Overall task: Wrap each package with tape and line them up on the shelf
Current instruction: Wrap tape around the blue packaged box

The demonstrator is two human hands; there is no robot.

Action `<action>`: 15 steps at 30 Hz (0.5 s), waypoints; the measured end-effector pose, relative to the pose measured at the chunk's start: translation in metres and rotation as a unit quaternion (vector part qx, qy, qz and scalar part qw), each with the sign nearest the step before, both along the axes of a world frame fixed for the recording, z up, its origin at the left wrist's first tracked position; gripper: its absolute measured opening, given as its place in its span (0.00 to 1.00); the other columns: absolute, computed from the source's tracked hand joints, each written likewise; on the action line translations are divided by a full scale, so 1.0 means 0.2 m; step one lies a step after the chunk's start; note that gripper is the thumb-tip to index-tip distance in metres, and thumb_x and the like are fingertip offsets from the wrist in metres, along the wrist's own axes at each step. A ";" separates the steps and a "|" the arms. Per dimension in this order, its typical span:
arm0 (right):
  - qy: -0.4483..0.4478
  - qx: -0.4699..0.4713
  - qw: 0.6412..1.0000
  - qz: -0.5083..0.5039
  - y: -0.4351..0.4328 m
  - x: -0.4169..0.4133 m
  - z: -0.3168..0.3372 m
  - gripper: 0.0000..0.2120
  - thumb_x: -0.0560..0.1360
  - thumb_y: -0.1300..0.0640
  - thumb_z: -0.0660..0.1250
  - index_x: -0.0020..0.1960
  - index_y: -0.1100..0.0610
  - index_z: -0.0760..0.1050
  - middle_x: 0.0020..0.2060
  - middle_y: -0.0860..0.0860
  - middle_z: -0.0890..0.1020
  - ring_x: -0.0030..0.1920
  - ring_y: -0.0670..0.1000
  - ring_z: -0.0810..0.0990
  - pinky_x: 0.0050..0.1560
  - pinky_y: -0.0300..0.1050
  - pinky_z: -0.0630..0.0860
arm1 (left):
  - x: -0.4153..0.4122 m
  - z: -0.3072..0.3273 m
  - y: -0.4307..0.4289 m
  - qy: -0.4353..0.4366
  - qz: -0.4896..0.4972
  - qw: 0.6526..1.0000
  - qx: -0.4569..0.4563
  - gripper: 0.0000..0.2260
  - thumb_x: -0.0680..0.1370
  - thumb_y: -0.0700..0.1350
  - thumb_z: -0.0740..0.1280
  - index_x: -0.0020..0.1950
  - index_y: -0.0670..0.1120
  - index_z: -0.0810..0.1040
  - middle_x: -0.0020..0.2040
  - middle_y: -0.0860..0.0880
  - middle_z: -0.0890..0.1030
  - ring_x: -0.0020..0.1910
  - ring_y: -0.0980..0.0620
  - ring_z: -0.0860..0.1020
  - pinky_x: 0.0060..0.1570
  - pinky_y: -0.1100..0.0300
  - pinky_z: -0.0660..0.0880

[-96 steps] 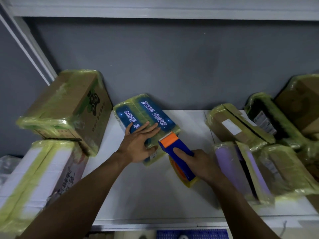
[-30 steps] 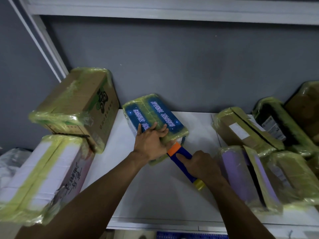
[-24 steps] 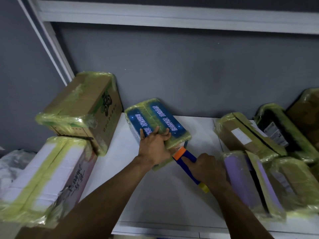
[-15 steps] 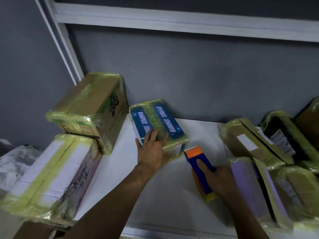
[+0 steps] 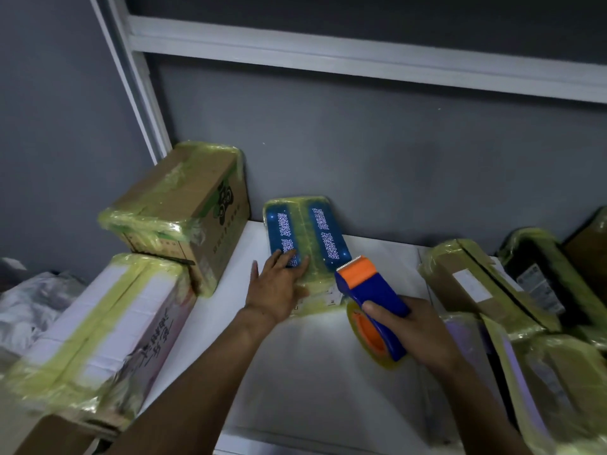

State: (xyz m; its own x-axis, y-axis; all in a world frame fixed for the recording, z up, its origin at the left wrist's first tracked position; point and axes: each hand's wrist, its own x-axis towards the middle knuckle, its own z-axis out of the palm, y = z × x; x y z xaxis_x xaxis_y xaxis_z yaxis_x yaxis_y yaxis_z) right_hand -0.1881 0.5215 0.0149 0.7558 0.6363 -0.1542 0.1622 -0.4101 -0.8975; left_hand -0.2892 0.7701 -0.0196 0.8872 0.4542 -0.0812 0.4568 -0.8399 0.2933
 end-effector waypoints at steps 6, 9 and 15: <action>-0.026 -0.008 0.996 0.091 0.02 0.03 0.05 0.29 0.64 0.32 0.78 0.52 0.54 0.83 0.43 0.51 0.87 0.45 0.52 0.86 0.50 0.56 0.83 | -0.16 0.11 -0.06 -0.277 0.059 0.922 -0.264 0.17 0.81 0.46 0.70 0.69 0.59 0.77 0.73 0.58 0.71 0.73 0.56 0.66 0.69 0.54 0.72; -0.032 -0.006 0.991 0.128 0.03 0.03 0.07 0.30 0.64 0.32 0.75 0.52 0.55 0.82 0.43 0.52 0.86 0.46 0.53 0.86 0.50 0.55 0.82 | -0.20 0.19 -0.14 -0.302 0.131 0.821 -0.466 0.11 0.78 0.60 0.67 0.52 0.58 0.87 0.53 0.58 0.85 0.53 0.55 0.81 0.49 0.64 0.77; -0.045 0.007 0.983 0.175 0.06 0.03 0.08 0.28 0.65 0.31 0.73 0.55 0.50 0.81 0.45 0.48 0.86 0.48 0.50 0.86 0.50 0.46 0.83 | -0.25 0.23 -0.18 -0.284 0.127 0.784 -0.537 0.18 0.73 0.63 0.70 0.54 0.54 0.87 0.52 0.52 0.86 0.53 0.46 0.82 0.61 0.45 0.77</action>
